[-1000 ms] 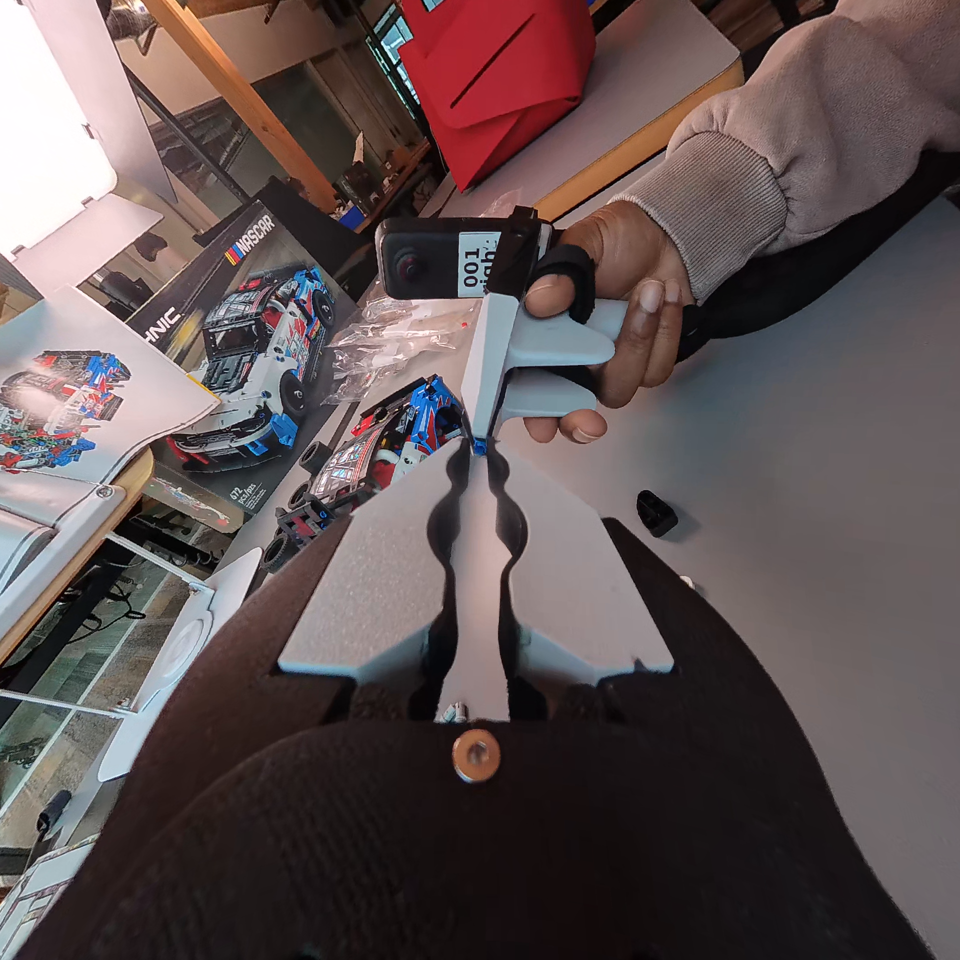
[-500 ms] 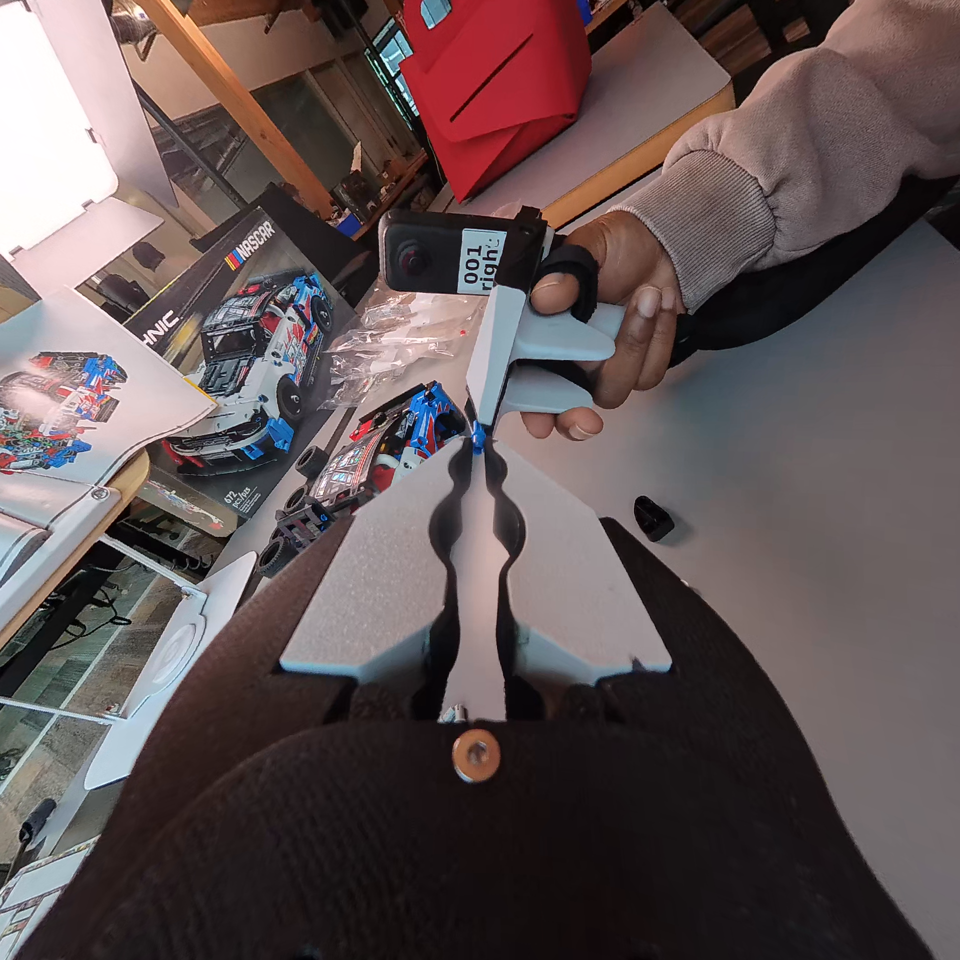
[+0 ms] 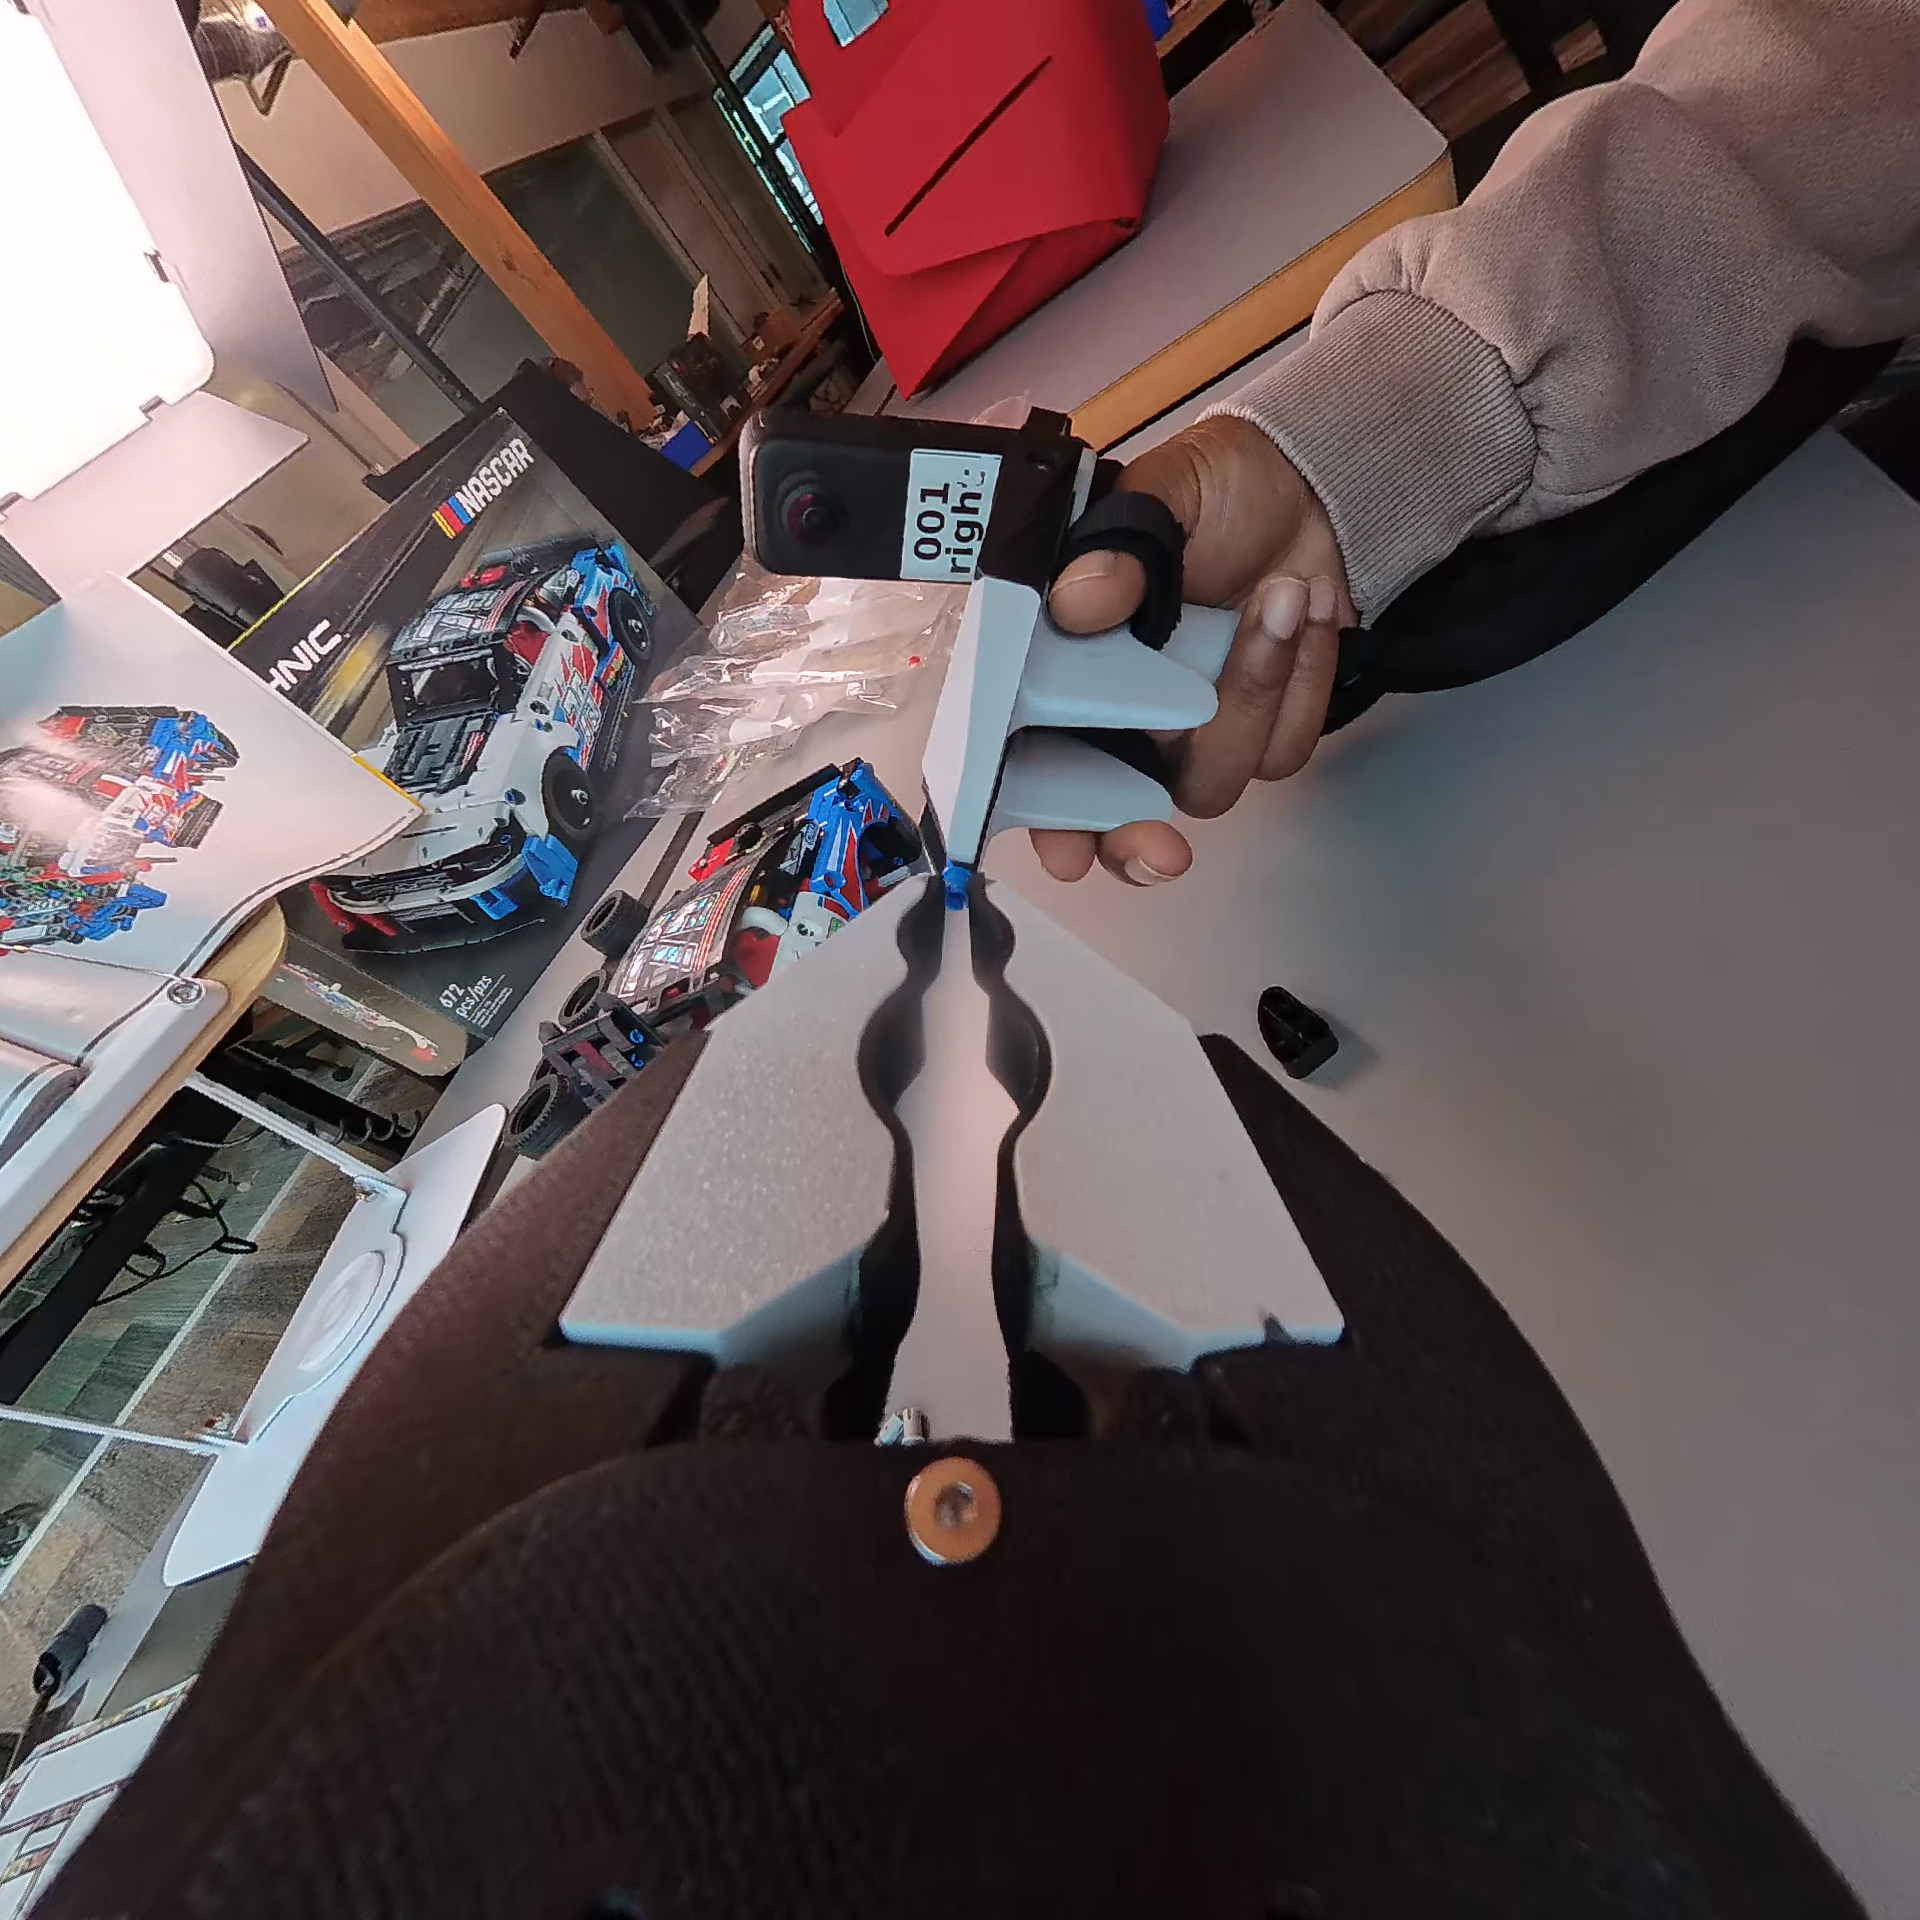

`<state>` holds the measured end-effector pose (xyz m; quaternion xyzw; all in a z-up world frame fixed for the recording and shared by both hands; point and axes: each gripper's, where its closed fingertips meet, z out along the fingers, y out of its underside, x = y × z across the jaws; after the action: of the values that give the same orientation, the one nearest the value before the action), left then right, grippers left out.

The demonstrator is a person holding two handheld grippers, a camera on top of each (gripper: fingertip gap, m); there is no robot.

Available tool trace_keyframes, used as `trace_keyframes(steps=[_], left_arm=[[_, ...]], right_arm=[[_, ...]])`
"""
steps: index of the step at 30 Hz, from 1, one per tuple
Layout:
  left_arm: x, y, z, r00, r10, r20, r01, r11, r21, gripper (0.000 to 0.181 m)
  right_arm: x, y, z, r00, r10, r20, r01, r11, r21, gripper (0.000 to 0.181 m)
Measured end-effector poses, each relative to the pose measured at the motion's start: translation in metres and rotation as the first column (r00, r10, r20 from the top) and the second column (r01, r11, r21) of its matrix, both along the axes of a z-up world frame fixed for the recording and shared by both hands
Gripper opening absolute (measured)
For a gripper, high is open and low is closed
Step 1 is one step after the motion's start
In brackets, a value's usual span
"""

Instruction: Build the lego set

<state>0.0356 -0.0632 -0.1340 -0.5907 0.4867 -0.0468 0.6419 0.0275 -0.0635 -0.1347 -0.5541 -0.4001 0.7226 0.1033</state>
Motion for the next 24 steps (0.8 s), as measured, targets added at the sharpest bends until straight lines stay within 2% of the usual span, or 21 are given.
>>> trace_keyframes(steps=[24], left_arm=[[0.0014,-0.0021,-0.0037,1.000,-0.021,0.013,0.021,0.999,-0.039,0.002]], right_arm=[[-0.0001,-0.0019,-0.0025,1.000,-0.011,-0.013,0.012,0.995,0.096,0.002]])
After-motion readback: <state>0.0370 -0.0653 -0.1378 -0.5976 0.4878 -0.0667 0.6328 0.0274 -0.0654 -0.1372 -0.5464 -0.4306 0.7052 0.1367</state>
